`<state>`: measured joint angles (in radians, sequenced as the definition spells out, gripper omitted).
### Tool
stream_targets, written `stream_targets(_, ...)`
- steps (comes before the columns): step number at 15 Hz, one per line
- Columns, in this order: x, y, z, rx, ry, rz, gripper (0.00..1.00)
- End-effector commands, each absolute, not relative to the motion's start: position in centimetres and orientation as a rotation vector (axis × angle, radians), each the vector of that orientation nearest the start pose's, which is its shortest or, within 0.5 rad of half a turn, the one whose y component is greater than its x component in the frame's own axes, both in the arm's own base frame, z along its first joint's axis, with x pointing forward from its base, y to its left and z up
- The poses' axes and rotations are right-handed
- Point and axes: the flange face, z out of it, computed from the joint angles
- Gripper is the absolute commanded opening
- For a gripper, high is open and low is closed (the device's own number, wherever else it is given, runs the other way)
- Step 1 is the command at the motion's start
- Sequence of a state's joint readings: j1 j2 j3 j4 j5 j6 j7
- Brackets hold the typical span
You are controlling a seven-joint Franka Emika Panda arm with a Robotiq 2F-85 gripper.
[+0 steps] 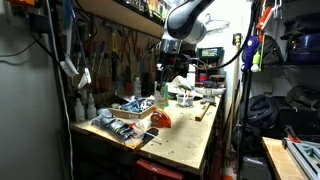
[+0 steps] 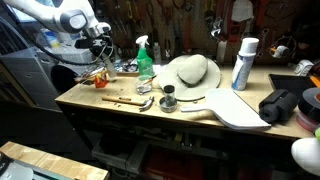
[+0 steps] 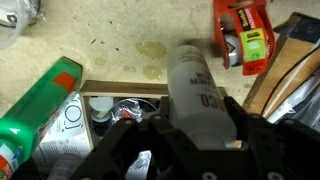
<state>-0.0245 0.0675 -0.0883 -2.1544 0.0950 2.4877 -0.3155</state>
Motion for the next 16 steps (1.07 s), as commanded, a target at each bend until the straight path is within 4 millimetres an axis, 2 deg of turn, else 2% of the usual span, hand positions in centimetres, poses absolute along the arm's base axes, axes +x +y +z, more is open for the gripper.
stream_targets(1, 59.0, -6.8, 38.2, -3.104, -0.146, -0.437, 0.31)
stream_targets(6, 59.9, -7.2, 37.0, -3.115, -0.109, -0.387, 0.31)
stream_targets(7, 59.8, -7.1, 37.2, -3.11, -0.104, -0.385, 0.81)
stream_targets(8, 59.4, -7.1, 37.8, -3.102, -0.109, -0.386, 0.81)
stream_targets(11, 57.7, -7.3, 40.1, -3.093, -0.096, -0.406, 1.0)
stream_targets(13, 55.8, -8.1, 42.1, -3.11, -0.098, -0.413, 1.0)
stream_targets(14, 54.3, -8.9, 43.2, -3.102, -0.154, -0.378, 1.0)
stream_targets(15, 52.6, -9.5, 44.1, -3.055, -0.32, -0.335, 1.0)
stream_targets(16, 51.1, -9.4, 44.8, -3.035, -0.39, -0.345, 1.0)
